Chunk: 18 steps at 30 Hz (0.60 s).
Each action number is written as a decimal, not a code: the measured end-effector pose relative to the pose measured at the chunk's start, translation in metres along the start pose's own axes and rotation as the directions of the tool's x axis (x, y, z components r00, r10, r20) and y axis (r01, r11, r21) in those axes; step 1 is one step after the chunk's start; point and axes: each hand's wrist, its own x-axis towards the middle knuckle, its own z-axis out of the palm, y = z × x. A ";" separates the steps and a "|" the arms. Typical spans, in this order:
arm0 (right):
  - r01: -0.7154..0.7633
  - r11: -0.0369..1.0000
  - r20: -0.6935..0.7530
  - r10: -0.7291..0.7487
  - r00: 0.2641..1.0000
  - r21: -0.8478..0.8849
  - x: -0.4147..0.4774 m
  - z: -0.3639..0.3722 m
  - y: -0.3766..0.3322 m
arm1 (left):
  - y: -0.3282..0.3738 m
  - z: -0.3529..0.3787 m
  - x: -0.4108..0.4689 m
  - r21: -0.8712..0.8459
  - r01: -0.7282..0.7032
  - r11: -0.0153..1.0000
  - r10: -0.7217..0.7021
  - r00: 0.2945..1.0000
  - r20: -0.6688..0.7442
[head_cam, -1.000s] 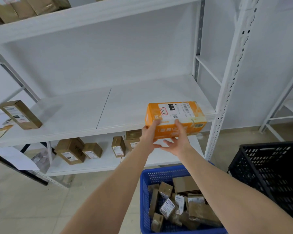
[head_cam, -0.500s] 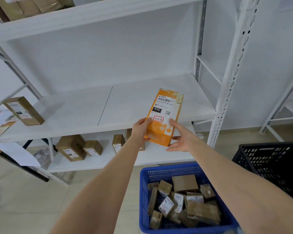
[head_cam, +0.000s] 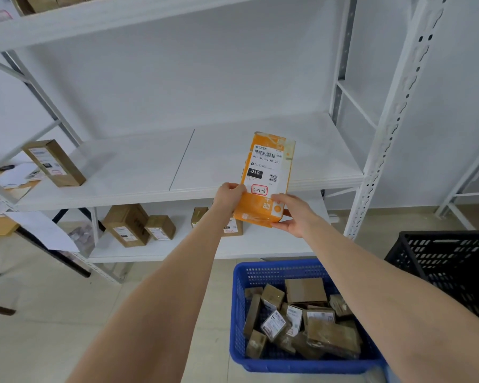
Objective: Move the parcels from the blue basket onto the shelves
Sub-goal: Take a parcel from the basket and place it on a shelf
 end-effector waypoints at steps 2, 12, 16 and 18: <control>0.007 1.000 0.020 -0.007 1.000 -0.007 -0.002 0.007 0.002 | -0.004 -0.005 -0.001 0.025 -0.006 1.000 0.006 1.000 0.007; 0.030 0.999 0.072 -0.028 0.997 -0.026 0.010 0.070 0.019 | -0.026 -0.068 0.016 -0.030 -0.032 0.999 0.032 0.999 -0.009; 0.066 0.998 0.078 -0.064 0.995 -0.016 0.020 0.118 0.027 | -0.029 -0.113 0.040 -0.046 -0.057 0.997 0.057 0.998 -0.016; 0.089 0.996 0.076 -0.088 0.993 -0.016 0.026 0.145 0.029 | -0.029 -0.139 0.055 -0.043 -0.067 0.997 0.067 0.998 -0.003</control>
